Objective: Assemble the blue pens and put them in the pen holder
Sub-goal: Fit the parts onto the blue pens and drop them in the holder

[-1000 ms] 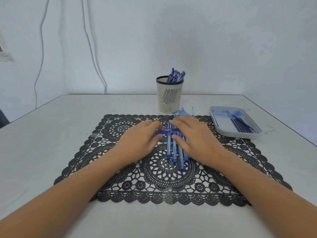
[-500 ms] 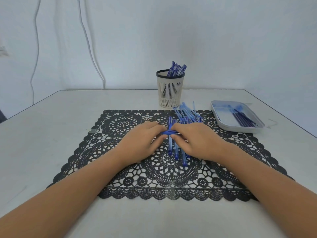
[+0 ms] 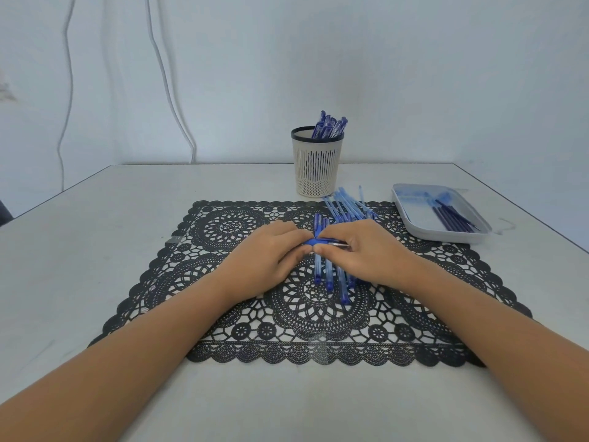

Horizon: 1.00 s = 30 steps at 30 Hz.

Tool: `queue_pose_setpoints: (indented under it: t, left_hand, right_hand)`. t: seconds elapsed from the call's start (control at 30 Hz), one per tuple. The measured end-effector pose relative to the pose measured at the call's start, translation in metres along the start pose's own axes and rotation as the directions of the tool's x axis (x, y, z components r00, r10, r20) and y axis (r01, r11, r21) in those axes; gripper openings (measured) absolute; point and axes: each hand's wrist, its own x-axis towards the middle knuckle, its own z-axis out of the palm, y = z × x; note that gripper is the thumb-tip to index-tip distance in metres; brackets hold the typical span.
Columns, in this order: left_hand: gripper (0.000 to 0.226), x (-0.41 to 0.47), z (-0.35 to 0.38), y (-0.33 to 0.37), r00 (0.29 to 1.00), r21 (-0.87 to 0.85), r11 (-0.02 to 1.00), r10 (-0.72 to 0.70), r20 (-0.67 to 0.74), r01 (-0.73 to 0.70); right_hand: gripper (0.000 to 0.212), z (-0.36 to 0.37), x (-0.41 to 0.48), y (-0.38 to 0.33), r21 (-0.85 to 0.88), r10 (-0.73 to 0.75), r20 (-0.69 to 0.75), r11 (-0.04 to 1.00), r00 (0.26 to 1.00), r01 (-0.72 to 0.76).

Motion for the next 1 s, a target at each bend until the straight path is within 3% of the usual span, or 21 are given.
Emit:
queue_pose_setpoints:
  t: [0.17,0.4,0.63,1.0]
  left_hand:
    - [0.034,0.000,-0.001,0.000,1.000,0.030,0.999,0.020,-0.004,-0.020]
    - [0.033,-0.002,-0.003,0.005,0.998,0.195,0.980,0.057,-0.037,-0.049]
    - [0.030,-0.001,-0.004,0.007,0.994,0.228,0.971,0.085,-0.063,-0.068]
    - [0.029,0.000,-0.005,0.002,0.994,0.147,0.987,0.073,-0.080,-0.061]
  right_hand:
    - [0.023,-0.001,-0.001,-0.001,-0.004,-0.003,-0.024,1.000,1.000,0.003]
    - [0.029,-0.005,-0.005,0.001,-0.207,-0.075,0.008,0.975,0.997,0.075]
    - [0.019,-0.006,-0.005,-0.004,-0.148,-0.050,0.110,0.987,0.993,0.066]
    - [0.024,-0.010,-0.004,-0.002,-0.009,-0.068,0.055,0.998,0.996,0.068]
